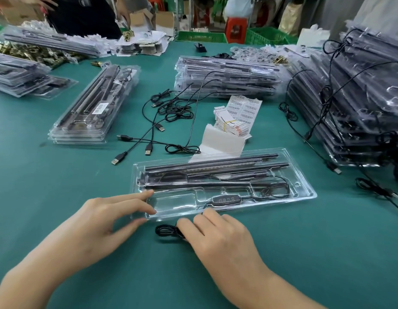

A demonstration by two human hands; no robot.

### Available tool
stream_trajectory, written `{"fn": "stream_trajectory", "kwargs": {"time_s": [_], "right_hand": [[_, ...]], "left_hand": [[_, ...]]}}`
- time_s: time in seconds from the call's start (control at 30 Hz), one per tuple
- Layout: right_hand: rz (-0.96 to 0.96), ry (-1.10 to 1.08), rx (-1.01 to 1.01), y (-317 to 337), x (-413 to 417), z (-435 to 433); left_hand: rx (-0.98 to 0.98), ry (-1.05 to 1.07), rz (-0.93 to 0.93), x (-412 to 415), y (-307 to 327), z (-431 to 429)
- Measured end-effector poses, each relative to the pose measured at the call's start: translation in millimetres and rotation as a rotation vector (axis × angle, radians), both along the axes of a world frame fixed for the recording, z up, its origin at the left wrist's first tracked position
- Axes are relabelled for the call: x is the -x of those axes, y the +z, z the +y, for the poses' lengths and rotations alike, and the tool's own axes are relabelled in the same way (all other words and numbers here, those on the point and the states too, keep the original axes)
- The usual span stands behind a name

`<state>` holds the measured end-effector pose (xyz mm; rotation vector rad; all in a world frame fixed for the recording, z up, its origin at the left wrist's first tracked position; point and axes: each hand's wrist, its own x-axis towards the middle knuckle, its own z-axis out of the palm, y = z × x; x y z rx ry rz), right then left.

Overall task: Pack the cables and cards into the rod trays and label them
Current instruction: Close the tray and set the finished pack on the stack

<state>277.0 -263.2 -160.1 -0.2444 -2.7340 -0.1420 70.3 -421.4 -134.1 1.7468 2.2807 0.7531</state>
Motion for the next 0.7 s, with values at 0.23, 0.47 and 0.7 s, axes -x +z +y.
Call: {"fn": "stream_trajectory", "kwargs": {"time_s": [0.23, 0.47, 0.7], "right_hand": [[0.024, 0.104, -0.08, 0, 1, 10], [0.113, 0.08, 0.017, -7, -1, 9], [0.025, -0.005, 0.087, 1, 3, -2]], "left_hand": [[0.16, -0.011, 0.067, -4, 9, 6], [0.144, -0.055, 0.31, -4, 11, 10], [-0.102, -0.041, 0.4, -8, -15, 6]]}}
